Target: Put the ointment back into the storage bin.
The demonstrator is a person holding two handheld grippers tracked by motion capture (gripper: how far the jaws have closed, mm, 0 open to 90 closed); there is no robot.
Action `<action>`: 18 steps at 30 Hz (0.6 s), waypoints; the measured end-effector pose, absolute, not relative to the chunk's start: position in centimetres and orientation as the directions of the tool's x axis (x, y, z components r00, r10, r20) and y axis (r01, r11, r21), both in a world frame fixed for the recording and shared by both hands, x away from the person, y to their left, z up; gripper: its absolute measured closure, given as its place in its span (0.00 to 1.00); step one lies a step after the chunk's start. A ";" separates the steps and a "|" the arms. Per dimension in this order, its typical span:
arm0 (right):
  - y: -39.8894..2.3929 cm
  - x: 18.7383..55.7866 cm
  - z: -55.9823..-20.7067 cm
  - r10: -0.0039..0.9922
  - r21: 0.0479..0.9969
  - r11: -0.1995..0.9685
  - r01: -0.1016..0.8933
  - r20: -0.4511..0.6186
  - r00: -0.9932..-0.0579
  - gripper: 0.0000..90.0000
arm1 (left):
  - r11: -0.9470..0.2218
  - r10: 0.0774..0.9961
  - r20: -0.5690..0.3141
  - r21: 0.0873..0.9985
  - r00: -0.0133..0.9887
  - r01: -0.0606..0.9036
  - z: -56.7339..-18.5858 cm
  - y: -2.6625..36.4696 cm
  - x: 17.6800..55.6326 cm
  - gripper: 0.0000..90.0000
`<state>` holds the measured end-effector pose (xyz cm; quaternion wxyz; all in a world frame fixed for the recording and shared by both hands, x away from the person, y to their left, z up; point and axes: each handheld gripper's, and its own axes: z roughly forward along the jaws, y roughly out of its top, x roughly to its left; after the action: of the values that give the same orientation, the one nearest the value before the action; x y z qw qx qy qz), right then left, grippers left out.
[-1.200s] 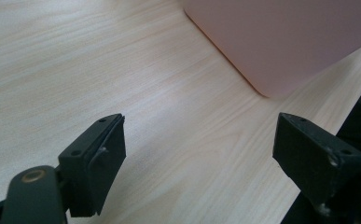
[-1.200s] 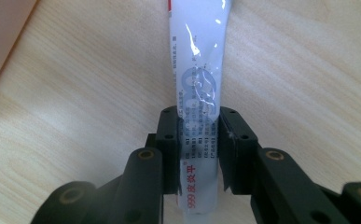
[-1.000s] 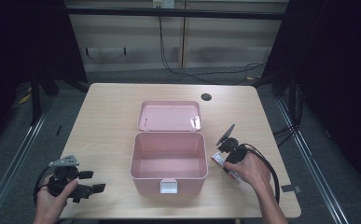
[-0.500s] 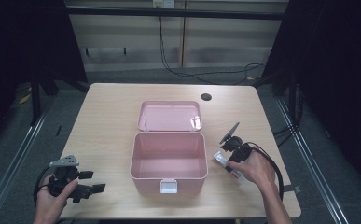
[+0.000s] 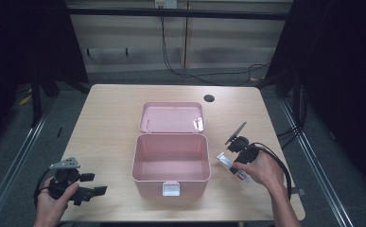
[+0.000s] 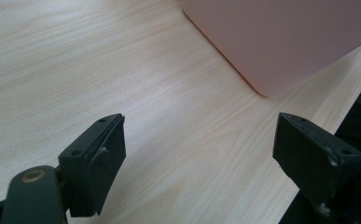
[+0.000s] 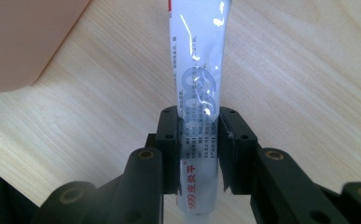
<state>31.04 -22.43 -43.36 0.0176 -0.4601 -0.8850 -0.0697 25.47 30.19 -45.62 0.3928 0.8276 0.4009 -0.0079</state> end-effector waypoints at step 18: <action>-23.8 30.3 -41.2 0.798 0.195 0.564 0.802 0.119 -0.591 0.80 | -0.372 0.655 -0.330 0.642 0.680 0.670 -45.6 30.2 25.5 0.19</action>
<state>30.33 -23.81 -41.17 0.0085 -0.4523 -0.8844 -0.1147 25.48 30.17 -45.64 0.3921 0.8283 0.4002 -0.0097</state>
